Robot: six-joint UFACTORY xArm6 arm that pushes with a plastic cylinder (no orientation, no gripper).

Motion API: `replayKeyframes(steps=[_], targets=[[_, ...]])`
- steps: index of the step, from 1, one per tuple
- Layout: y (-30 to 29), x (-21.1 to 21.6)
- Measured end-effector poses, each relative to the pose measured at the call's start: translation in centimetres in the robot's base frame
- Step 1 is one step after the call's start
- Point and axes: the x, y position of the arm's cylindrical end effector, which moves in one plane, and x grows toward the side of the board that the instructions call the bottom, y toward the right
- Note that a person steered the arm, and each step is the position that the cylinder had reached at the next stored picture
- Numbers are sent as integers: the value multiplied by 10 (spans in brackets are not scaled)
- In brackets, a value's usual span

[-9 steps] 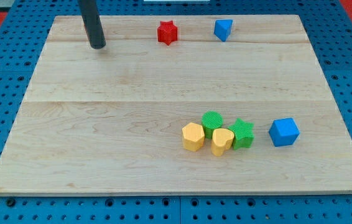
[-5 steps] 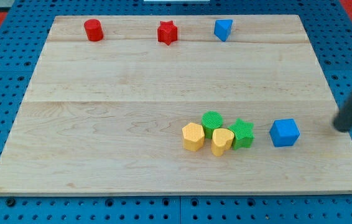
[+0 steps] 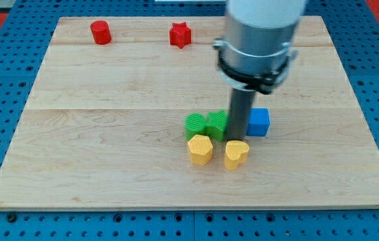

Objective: Push green star to the center of the board

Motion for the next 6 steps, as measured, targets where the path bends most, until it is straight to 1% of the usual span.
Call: replayKeyframes(steps=[2,3,4,5,6], targets=[[-35,-22],[-54,-41],[-73,-69],[-80,-55],[-110,-31]])
